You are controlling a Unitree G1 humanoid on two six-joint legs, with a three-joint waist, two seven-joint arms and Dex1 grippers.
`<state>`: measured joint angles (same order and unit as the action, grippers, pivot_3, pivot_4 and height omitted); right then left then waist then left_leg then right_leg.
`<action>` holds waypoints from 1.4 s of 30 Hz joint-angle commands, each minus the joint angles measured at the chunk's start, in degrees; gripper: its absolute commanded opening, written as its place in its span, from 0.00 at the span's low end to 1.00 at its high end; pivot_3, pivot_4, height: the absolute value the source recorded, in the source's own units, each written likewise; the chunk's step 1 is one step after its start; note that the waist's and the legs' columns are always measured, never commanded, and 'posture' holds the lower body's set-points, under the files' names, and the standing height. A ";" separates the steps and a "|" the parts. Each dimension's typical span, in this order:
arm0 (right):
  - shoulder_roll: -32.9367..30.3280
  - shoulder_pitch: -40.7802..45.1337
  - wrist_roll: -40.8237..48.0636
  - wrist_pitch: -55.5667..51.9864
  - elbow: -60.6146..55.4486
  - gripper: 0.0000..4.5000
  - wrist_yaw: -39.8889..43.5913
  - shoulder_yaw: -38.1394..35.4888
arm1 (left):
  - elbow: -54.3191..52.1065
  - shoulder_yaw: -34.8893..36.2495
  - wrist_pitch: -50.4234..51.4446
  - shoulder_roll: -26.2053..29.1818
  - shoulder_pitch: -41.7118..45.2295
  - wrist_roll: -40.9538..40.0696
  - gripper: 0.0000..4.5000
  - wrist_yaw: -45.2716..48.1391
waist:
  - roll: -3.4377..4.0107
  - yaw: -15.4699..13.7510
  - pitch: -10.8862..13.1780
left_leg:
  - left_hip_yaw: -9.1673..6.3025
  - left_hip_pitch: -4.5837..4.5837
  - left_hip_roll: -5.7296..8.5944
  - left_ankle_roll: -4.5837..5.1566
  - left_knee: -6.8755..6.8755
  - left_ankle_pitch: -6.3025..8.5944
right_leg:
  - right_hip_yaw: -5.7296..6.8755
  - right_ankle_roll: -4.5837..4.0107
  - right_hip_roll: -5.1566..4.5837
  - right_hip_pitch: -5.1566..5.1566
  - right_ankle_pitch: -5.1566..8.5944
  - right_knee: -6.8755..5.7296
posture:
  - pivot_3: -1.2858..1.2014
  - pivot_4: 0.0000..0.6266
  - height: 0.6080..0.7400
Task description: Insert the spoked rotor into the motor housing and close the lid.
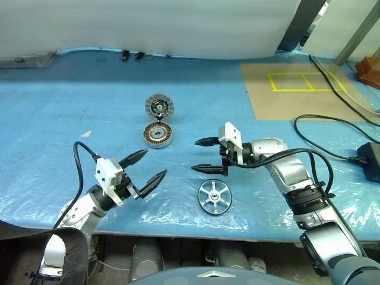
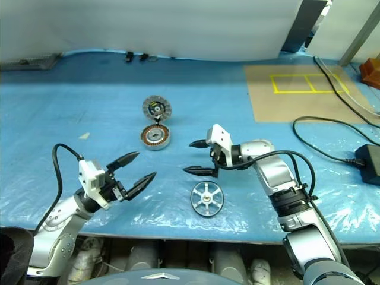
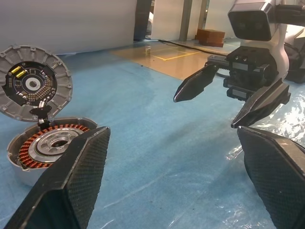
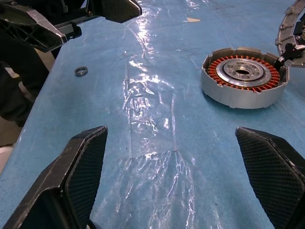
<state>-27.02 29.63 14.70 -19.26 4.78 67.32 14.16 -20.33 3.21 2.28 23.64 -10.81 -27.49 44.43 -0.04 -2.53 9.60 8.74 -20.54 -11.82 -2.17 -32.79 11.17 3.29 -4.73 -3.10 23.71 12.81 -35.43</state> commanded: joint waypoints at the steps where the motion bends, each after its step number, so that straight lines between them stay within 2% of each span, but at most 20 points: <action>1: 0.13 0.87 0.52 0.79 -0.87 1.00 0.19 -0.48 | -1.52 0.46 -0.75 0.31 0.20 0.13 1.00 -0.07 | 0.00 0.00 0.00 | 0.00 0.00 0.00 0.00 0.00 0.00 | 0.00 0.00 0.00 0.00 0.00 0.00 | 0.52 0.24 1.00; 23: 1.85 3.27 -0.43 0.94 1.76 1.00 -0.08 0.50 | -0.41 1.61 -2.04 0.57 -1.15 1.08 1.00 -0.20 | 0.00 0.11 0.00 | 0.00 0.00 0.00 0.00 0.00 0.00 | 0.00 0.00 0.00 0.00 0.00 0.00 | 0.52 0.24 1.00; 30: 7.10 11.59 -3.63 3.60 10.90 1.00 -0.36 2.70 | 2.08 1.28 -2.67 0.88 -1.09 4.93 1.00 -1.61 | 0.00 0.20 0.00 | 0.00 0.01 -0.01 0.00 0.00 0.00 | 0.00 0.00 0.00 0.03 0.00 -0.01 | 0.52 0.24 1.00; 37: 11.86 22.52 -7.96 4.51 24.45 1.00 0.30 5.08 | 1.99 1.86 -4.00 -2.54 -1.90 6.95 1.00 -6.12 | 0.00 0.19 0.00 | 0.00 -0.12 -0.02 0.00 0.01 0.00 | 0.00 -0.03 0.00 0.14 -0.01 -0.01 | 0.52 0.24 1.00; 42: 15.36 29.23 -12.66 9.85 34.45 1.00 0.64 7.81 | -0.10 1.79 -5.34 -5.28 -4.43 8.26 1.00 -9.89 | 0.01 0.25 0.00 | 0.00 -0.17 -0.03 0.00 0.00 0.00 | 0.00 -0.04 0.00 0.19 -0.01 -0.04 | 0.52 0.24 1.00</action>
<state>-12.58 56.59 3.02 -11.81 38.12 67.79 21.44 -17.54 4.57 -1.50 18.50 -14.81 -19.66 35.59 -0.04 -2.28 9.61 8.75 -20.75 -11.86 -2.18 -32.80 11.17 3.29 -4.78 -3.10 23.96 12.79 -35.49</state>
